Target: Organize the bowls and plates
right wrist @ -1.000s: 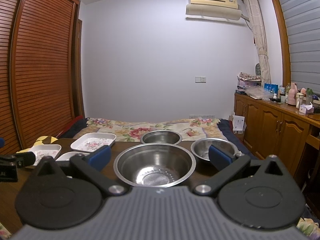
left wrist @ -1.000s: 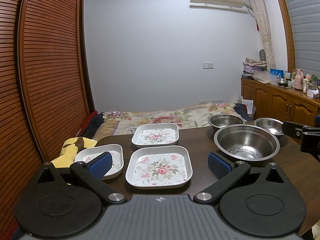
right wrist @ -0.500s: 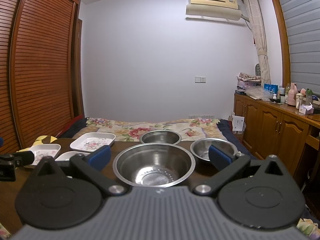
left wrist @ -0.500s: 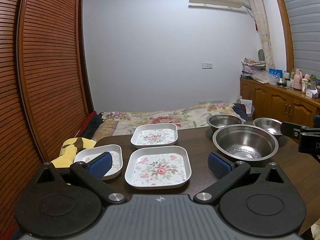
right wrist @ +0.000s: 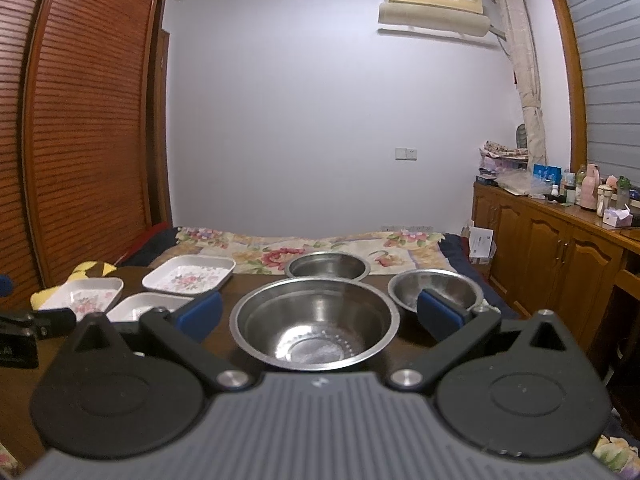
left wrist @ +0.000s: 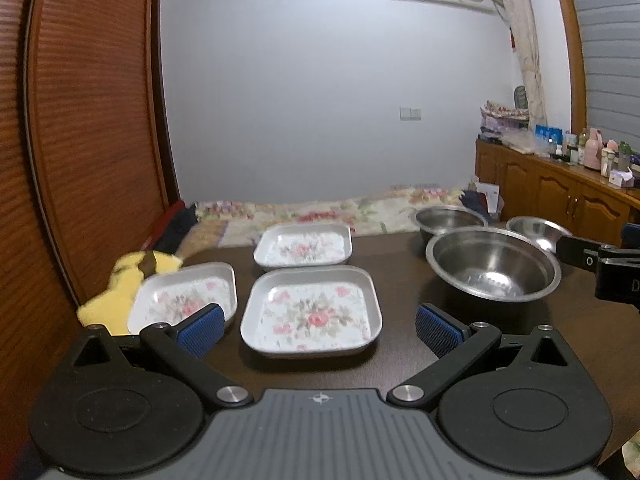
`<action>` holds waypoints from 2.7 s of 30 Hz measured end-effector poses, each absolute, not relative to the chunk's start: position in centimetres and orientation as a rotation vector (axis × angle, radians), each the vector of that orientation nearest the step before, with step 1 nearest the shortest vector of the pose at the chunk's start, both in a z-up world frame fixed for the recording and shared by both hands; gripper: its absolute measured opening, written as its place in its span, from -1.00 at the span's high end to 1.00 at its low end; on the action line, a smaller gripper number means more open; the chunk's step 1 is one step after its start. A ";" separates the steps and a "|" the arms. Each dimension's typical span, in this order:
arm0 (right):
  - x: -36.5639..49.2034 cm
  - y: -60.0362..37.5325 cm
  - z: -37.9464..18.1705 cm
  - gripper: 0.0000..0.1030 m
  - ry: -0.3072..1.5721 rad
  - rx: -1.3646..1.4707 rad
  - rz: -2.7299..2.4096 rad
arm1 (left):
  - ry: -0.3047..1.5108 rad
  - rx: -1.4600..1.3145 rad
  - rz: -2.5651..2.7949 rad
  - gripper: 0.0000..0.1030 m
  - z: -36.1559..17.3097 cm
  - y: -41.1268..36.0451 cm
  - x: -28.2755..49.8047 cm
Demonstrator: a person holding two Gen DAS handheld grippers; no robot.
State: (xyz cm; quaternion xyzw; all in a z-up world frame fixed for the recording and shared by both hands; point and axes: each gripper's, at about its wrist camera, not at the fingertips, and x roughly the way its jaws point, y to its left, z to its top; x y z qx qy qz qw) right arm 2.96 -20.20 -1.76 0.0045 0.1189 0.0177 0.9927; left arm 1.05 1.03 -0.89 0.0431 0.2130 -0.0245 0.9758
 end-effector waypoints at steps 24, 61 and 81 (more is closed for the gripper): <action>7.0 -12.8 -3.3 -0.74 0.364 -0.043 0.305 | 0.557 0.058 -0.004 -1.00 -4.4 7.8 4.1; 13.1 -7.9 -7.8 0.09 0.536 -0.060 0.324 | 0.621 -0.038 -0.229 0.33 -7.3 11.5 14.6; 15.2 -8.4 -8.4 0.50 0.583 -0.013 0.308 | 0.644 0.023 -0.225 0.78 -8.2 11.5 16.1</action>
